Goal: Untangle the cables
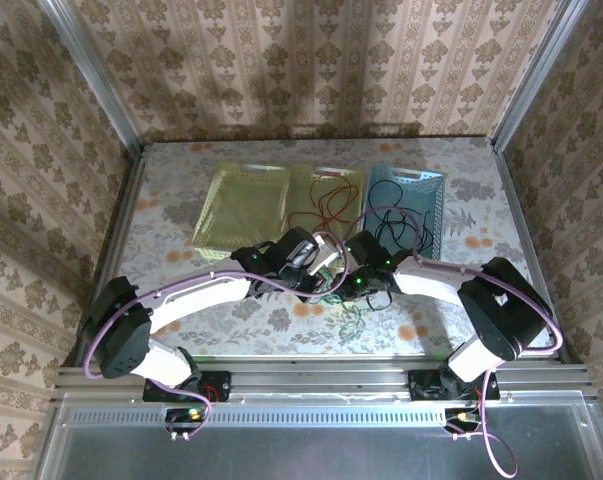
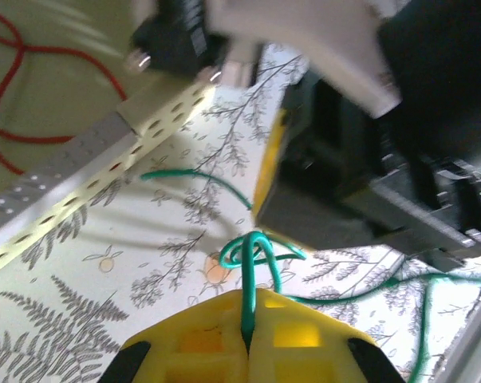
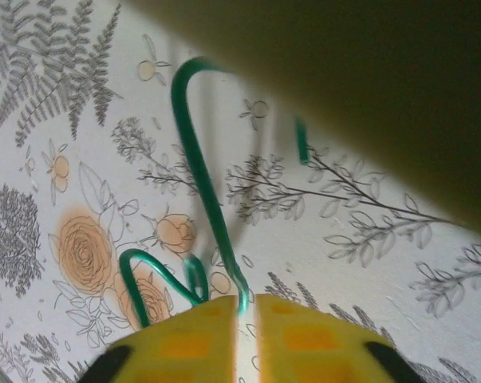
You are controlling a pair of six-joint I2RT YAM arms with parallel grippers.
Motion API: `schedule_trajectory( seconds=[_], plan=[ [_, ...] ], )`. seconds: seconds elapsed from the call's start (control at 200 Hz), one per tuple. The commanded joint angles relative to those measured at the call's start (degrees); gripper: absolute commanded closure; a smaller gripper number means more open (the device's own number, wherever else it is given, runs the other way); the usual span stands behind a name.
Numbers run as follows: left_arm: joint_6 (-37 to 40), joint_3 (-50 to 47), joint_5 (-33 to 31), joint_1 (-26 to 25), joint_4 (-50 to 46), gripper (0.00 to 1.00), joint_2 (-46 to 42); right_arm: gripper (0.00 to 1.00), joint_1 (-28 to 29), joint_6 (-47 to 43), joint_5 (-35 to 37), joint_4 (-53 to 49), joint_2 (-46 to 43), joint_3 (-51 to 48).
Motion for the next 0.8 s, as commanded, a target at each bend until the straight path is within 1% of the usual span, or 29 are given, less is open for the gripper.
schedule_trajectory(
  seconds=[0.0, 0.075, 0.135, 0.155, 0.226, 0.336, 0.426, 0.446, 0.476, 0.546, 0.581, 0.621, 0.682, 0.742, 0.797],
  plan=[
    [-2.2, -0.3, -5.4, 0.5, -0.5, 1.0, -2.6, 0.93, -1.4, 2.7, 6.6, -5.8, -3.8, -2.4],
    [-3.2, -1.1, -8.0, 0.8, -0.5, 1.0, -4.7, 0.96, -2.7, 4.2, 10.5, -8.6, -7.3, -4.2],
    [-3.9, -1.7, -8.7, 1.3, -0.5, 1.0, -6.6, 0.98, -4.1, 5.7, 13.1, -11.5, -9.0, -5.6],
    [-4.1, -1.9, -9.0, 1.4, -0.5, 1.0, -7.1, 0.99, -4.6, 6.1, 13.7, -12.3, -11.5, -6.2],
    [-4.8, -2.7, -10.4, 2.0, -0.6, 1.0, -9.2, 1.0, -6.6, 7.3, 15.9, -15.2, -15.1, -7.8],
    [-5.4, -3.7, -9.6, 3.0, -1.2, 1.0, -11.7, 1.0, -10.2, 9.9, 16.2, -17.3, -20.6, -10.2],
    [-5.3, -3.6, -8.6, 3.2, -1.5, 1.0, -12.4, 0.98, -10.9, 10.1, 17.5, -19.3, -24.2, -10.2],
    [-5.3, -3.6, -8.3, 3.1, -1.5, 1.0, -12.4, 0.96, -10.9, 9.6, 16.6, -18.9, -25.2, -10.3],
    [-5.3, -3.5, -7.7, 3.1, -1.4, 1.0, -12.2, 0.9, -10.9, 8.9, 14.7, -17.9, -26.7, -10.5],
    [-5.0, -3.1, -6.7, 2.8, -1.8, 1.0, -11.4, 0.66, -9.8, 6.3, 10.5, -16.5, -30.8, -10.2],
    [-4.8, -2.8, -7.1, 2.5, -2.2, 1.0, -10.8, 0.58, -8.5, 5.3, 9.2, -15.9, -33.2, -9.8],
    [-4.7, -2.5, -7.3, 2.1, -2.6, 1.0, -10.3, 0.51, -6.7, 4.0, 7.8, -15.3, -35.6, -9.2],
    [-4.4, -2.3, -7.3, 1.5, -2.8, 1.0, -9.6, 0.46, -4.5, 2.5, 5.4, -14.4, -38.1, -8.2],
    [-4.4, -1.9, -7.4, 0.9, -2.8, 1.0, -9.0, 0.41, -3.1, 1.6, 3.3, -14.2, -38.6, -7.2],
    [-4.4, -1.7, -7.5, 0.6, -2.6, 1.0, -8.7, 0.4, -2.6, 0.9, 1.0, -14.1, -37.6, -6.3]
  ],
)
